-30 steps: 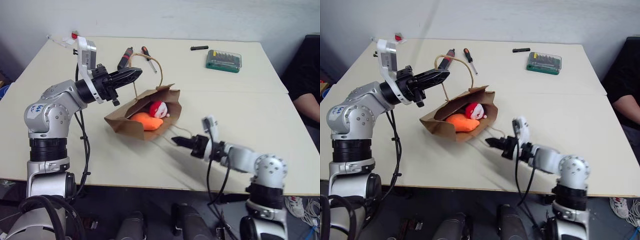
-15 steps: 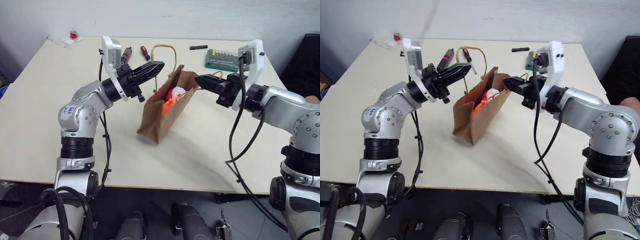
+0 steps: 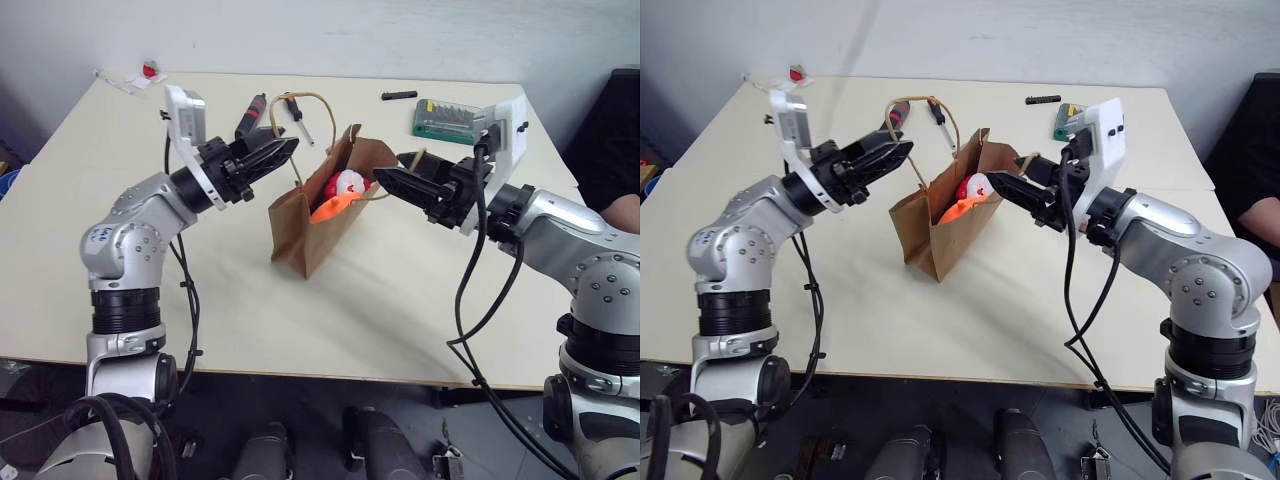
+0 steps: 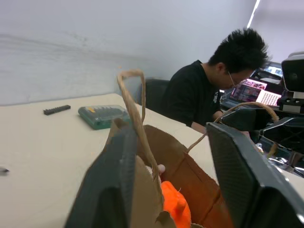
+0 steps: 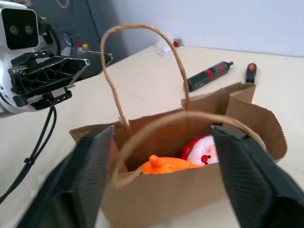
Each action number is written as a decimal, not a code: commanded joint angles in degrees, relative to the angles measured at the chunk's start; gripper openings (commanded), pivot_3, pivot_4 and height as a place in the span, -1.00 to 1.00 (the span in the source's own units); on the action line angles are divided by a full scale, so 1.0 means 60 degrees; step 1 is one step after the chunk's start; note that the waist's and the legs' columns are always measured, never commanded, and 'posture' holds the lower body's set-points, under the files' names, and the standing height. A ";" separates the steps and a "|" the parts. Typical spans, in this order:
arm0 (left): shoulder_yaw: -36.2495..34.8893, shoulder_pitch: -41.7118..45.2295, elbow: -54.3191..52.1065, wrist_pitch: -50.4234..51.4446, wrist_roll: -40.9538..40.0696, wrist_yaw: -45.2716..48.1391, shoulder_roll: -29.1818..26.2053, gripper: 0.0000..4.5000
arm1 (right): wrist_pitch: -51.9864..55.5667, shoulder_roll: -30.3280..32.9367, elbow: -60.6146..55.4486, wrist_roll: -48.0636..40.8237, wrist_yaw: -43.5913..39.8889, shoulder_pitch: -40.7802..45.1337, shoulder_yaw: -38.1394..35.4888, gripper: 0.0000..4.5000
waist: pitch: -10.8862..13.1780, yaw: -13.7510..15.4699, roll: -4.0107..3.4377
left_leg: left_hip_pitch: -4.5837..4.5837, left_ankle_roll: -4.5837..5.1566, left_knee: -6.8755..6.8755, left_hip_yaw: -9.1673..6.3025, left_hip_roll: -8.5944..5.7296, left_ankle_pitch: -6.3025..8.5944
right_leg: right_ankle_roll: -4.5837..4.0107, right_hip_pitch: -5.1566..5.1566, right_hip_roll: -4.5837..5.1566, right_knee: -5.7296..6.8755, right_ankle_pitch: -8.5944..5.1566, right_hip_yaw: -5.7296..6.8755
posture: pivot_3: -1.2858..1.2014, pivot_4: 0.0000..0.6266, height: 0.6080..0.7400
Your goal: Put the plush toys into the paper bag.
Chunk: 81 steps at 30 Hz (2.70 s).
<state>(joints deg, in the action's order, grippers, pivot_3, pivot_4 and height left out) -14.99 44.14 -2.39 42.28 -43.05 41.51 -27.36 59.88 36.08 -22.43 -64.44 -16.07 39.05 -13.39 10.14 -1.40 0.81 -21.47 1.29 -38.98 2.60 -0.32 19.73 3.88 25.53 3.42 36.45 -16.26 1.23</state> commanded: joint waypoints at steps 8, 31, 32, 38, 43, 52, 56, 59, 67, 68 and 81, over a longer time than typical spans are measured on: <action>-0.0944 -0.2542 -0.2409 0.0905 -0.0990 -0.0301 -0.1464 0.99 | 0.0397 0.1873 -0.1160 -0.0246 -0.1037 -0.1525 -0.0287 1.00 | 0.0000 -0.0019 0.0000 | 0.0018 0.0000 -0.0001 -0.0002 0.0000 0.0000 | -0.0002 -0.0016 0.0001 -0.0040 -0.0001 -0.0003 | 0.03 -0.52 1.00; 0.1925 -0.1836 -0.0089 -0.2209 0.2327 -0.0644 0.0638 1.00 | -0.2974 -0.2409 0.2542 0.6433 -0.1187 0.0105 0.4392 -0.98 | -0.0002 0.0024 0.0002 | 0.0004 -0.0002 -0.0011 0.0004 -0.0003 -0.0003 | -0.0004 0.0000 0.0000 0.0006 -0.0001 0.0004 | 0.03 -0.52 1.00; 0.1880 -0.1783 -0.0038 -0.2199 0.2294 -0.0679 0.0741 1.00 | -0.3019 -0.2488 0.2597 0.6500 -0.1257 0.0109 0.4358 -0.98 | -0.0002 0.0021 0.0002 | 0.0002 -0.0001 -0.0012 0.0005 -0.0003 -0.0002 | -0.0002 0.0000 0.0000 0.0006 -0.0001 0.0003 | 0.03 -0.52 1.00; 0.2000 -0.1539 0.0335 -0.2402 0.2518 -0.0767 0.1066 0.31 | -0.3339 -0.2750 0.2681 0.6838 -0.1707 0.0042 0.4231 -1.00 | -0.0002 -0.0044 0.0002 | 0.0003 -0.0002 -0.0012 0.0005 -0.0003 -0.0002 | -0.0001 0.0001 -0.0001 0.0012 0.0000 0.0004 | 0.03 -0.52 1.00; 0.2093 -0.1496 0.0547 -0.2603 0.2627 -0.0518 0.1126 -0.43 | -0.3422 -0.2464 0.1959 0.6843 -0.2080 -0.0646 0.3944 -1.00 | -0.0002 -0.0018 0.0002 | 0.0005 -0.0007 -0.0010 0.0003 -0.0003 -0.0005 | -0.0001 0.0001 -0.0002 0.0015 0.0000 0.0005 | 0.03 -0.52 1.00; 0.2785 -0.0770 0.1523 -0.4239 0.3487 0.1482 0.0405 -0.99 | -0.3209 -0.0494 -0.0615 0.5703 -0.3526 -0.3348 0.1809 -1.00 | 0.0000 0.0241 -0.0001 | 0.0003 -0.0002 -0.0010 0.0003 -0.0005 0.0000 | 0.0000 -0.0002 -0.0003 0.0003 0.0000 0.0008 | 0.03 -0.52 1.00; 0.3161 0.0175 0.1694 -0.4190 0.2875 0.3273 0.0451 -1.00 | -0.1994 0.1653 -0.2350 0.3574 -0.5166 -0.6012 -0.1729 -0.61 | 0.0006 0.0497 -0.0011 | -0.0014 0.0017 -0.0016 -0.0002 -0.0010 0.0012 | 0.0002 -0.0010 -0.0001 -0.0026 0.0001 0.0024 | 0.03 -0.52 1.00; 0.3363 0.0719 0.2045 -0.3505 0.2361 0.4584 0.0502 -1.00 | -0.1347 0.2461 -0.3102 0.2077 -0.6243 -0.7734 -0.4574 -0.12 | 0.0005 0.0488 -0.0010 | -0.0010 0.0032 -0.0021 -0.0002 -0.0010 0.0017 | 0.0034 -0.0038 -0.0007 -0.0066 0.0019 0.0018 | 0.03 -0.52 1.00; 0.4488 0.1696 0.4587 -0.4137 0.3060 0.7597 0.0730 -1.00 | -0.0796 0.2851 -0.3024 0.0270 -0.7075 -0.9901 -0.8459 0.98 | 0.0006 0.0294 -0.0008 | 0.0148 0.0104 -0.0003 0.0006 0.0001 0.0065 | 0.0037 -0.0188 -0.0023 -0.0102 0.0021 -0.0012 | 0.03 -0.52 1.00; 0.4554 0.1845 0.5010 -0.4394 0.3221 0.7779 0.0812 -1.00 | -0.0784 0.2869 -0.2906 0.0145 -0.7106 -1.0022 -0.8728 0.98 | 0.0008 0.0295 -0.0006 | 0.0149 0.0104 -0.0004 0.0006 -0.0001 0.0065 | 0.0037 -0.0188 -0.0022 -0.0102 0.0021 -0.0012 | 0.03 -0.52 1.00; 0.4305 0.1950 0.5353 -0.4465 0.3648 0.7907 0.0324 -0.60 | -0.1571 0.3285 -0.2533 0.0812 -0.6930 -1.0001 -0.7483 1.00 | 0.0015 0.0292 0.0007 | 0.0127 0.0107 -0.0003 0.0004 -0.0001 0.0071 | 0.0038 -0.0162 -0.0014 -0.0106 0.0022 -0.0014 | 0.03 -0.52 1.00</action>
<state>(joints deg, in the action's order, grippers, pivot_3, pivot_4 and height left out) 12.24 56.59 34.63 12.97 -19.76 86.01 -23.60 52.01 54.34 -38.72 -60.22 -56.75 -21.33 -58.25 10.23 0.36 0.85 -20.70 1.92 -38.99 2.62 -0.32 20.15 4.11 24.56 3.35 35.81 -16.13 1.14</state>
